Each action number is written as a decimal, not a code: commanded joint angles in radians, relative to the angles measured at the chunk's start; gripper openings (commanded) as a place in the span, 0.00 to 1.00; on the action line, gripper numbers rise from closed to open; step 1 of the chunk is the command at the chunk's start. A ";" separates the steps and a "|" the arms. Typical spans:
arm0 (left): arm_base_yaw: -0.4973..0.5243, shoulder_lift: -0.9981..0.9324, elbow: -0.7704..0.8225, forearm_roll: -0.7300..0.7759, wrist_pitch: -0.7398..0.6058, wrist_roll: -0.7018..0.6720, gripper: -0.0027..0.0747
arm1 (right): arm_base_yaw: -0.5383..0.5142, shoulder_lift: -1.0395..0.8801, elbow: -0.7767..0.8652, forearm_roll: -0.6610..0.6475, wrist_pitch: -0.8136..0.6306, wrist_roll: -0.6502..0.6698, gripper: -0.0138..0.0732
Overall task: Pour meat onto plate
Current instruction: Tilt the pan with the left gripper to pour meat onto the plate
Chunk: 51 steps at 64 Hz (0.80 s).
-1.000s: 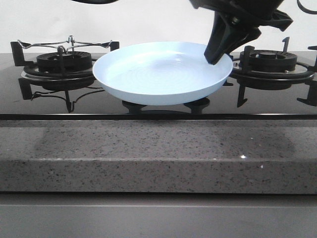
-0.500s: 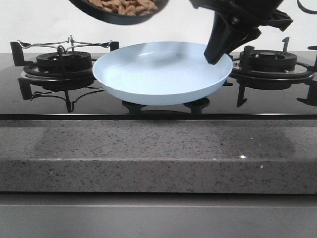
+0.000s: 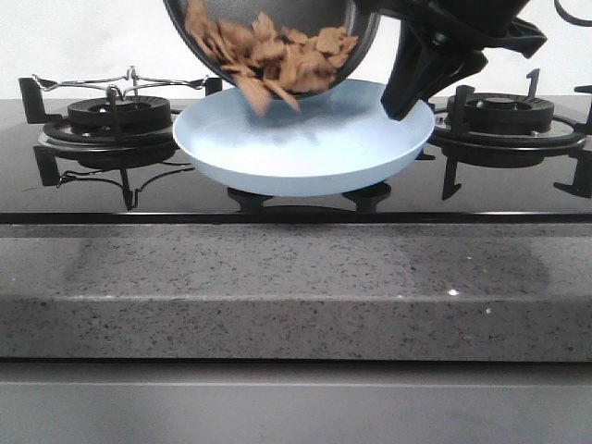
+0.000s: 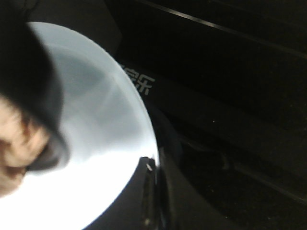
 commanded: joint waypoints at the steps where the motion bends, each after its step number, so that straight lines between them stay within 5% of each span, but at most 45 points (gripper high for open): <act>1: -0.023 -0.042 -0.033 -0.097 -0.015 0.102 0.01 | 0.000 -0.037 -0.023 0.014 -0.043 -0.009 0.08; 30: -0.078 -0.055 -0.033 -0.097 -0.007 0.553 0.01 | 0.000 -0.037 -0.023 0.014 -0.043 -0.009 0.08; 51: -0.078 -0.073 -0.033 -0.097 -0.005 0.576 0.01 | 0.000 -0.037 -0.023 0.014 -0.043 -0.009 0.08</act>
